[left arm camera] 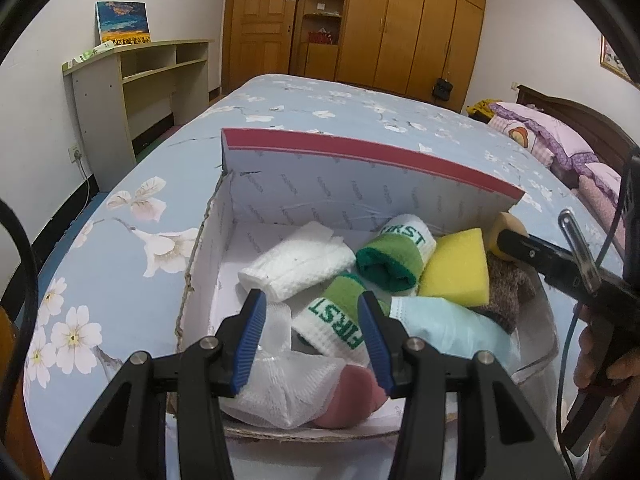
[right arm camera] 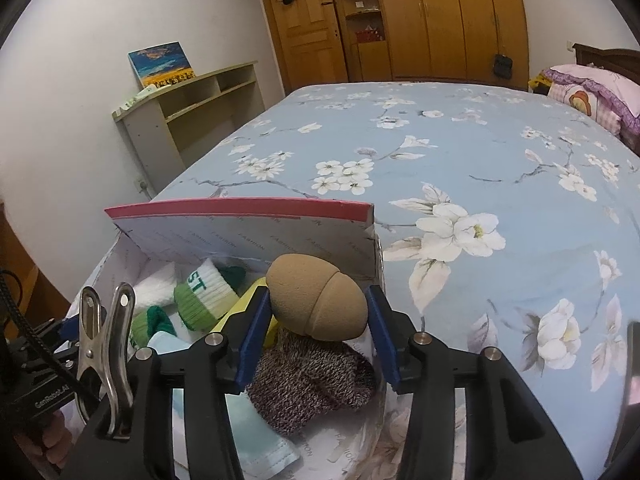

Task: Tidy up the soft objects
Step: 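Lower the tan egg sponge into the box and open the right gripper, then withdraw both grippers from the box toward the ribbon and orange bow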

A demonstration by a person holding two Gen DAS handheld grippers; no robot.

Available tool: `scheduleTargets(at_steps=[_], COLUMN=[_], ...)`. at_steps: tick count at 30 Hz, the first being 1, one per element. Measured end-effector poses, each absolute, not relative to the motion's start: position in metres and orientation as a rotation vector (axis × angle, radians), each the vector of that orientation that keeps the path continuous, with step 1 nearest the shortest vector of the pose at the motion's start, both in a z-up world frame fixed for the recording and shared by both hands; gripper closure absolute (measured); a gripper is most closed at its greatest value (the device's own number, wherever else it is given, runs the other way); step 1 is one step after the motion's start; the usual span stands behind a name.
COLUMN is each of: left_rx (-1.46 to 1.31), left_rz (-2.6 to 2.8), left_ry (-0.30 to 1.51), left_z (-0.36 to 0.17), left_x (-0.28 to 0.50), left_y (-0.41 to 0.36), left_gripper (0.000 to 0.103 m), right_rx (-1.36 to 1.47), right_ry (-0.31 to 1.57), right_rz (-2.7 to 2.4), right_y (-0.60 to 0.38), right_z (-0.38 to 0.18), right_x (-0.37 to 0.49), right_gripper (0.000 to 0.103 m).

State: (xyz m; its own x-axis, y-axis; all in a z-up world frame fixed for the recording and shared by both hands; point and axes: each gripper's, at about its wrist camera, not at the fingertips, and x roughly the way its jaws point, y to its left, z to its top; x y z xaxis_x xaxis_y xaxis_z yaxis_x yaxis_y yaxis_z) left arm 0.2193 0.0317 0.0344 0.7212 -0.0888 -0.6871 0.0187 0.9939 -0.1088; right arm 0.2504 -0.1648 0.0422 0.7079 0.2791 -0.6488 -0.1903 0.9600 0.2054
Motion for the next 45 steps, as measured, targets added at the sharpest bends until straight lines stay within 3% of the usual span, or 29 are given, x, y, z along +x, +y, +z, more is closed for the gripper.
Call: scheduleTargets(at_steps=[5,9,29,45], left_rx=[-0.093,-0.095,-0.102,-0.129], left_rz=[-0.068,-0.084,-0.14,-0.188], left_ry=[0.76,0.762,0.758,0.786], left_z=[0.036,0.038,0.059,0.048], left_x=[0.216,0.211,0.156,0.105], left_y=[0.03,0.028,0.025,0.022], left_gripper=[0.053,0.053,0.053,0.053], right_rx=[0.096,0.084,0.085,0.111], right_ry=[0.714,0.67,0.675,0.773], right_rz=[0.263,0.268,0.301,0.326], right_y=[-0.161,-0.159,-0.167,-0.163], right_z=[0.047,0.056,0.082,0.05], right_x=[0.243,0.234,0.148,0.066], right_gripper=[0.05,0.036,0.036,0.036])
